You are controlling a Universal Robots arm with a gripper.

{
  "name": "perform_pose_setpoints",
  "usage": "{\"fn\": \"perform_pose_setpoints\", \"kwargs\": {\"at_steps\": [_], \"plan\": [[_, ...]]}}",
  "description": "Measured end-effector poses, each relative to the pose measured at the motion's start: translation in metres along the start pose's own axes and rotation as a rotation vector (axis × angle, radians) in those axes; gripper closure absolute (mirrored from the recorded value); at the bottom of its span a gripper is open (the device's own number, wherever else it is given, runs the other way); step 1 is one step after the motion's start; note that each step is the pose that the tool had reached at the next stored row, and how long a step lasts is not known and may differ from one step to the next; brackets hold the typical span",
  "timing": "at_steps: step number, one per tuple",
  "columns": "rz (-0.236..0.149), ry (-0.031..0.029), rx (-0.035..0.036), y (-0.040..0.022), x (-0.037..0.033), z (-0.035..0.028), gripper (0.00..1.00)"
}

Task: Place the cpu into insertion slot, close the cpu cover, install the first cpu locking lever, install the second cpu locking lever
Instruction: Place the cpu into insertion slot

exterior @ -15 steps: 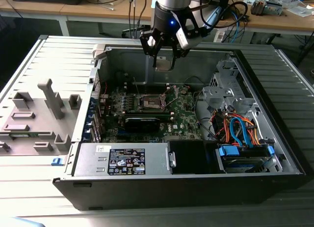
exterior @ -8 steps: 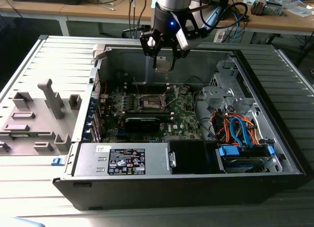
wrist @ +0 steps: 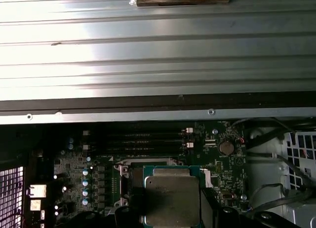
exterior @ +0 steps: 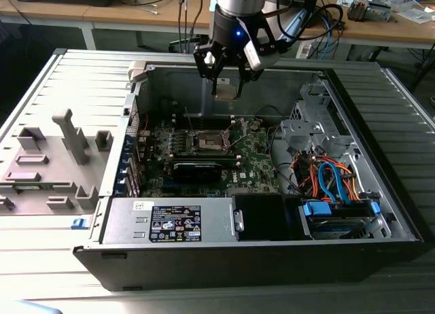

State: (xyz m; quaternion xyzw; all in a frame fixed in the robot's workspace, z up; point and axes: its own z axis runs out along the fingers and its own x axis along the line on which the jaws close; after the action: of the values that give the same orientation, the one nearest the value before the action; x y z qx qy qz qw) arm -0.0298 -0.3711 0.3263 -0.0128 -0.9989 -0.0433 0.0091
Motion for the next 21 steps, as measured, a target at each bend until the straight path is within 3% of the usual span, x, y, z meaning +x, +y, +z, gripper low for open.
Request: {"fn": "perform_pose_setpoints", "kwargs": {"at_steps": [21], "plan": [[0.000, 0.0000, 0.0005, -0.0052, -0.0001, 0.0033, 0.46]]}}
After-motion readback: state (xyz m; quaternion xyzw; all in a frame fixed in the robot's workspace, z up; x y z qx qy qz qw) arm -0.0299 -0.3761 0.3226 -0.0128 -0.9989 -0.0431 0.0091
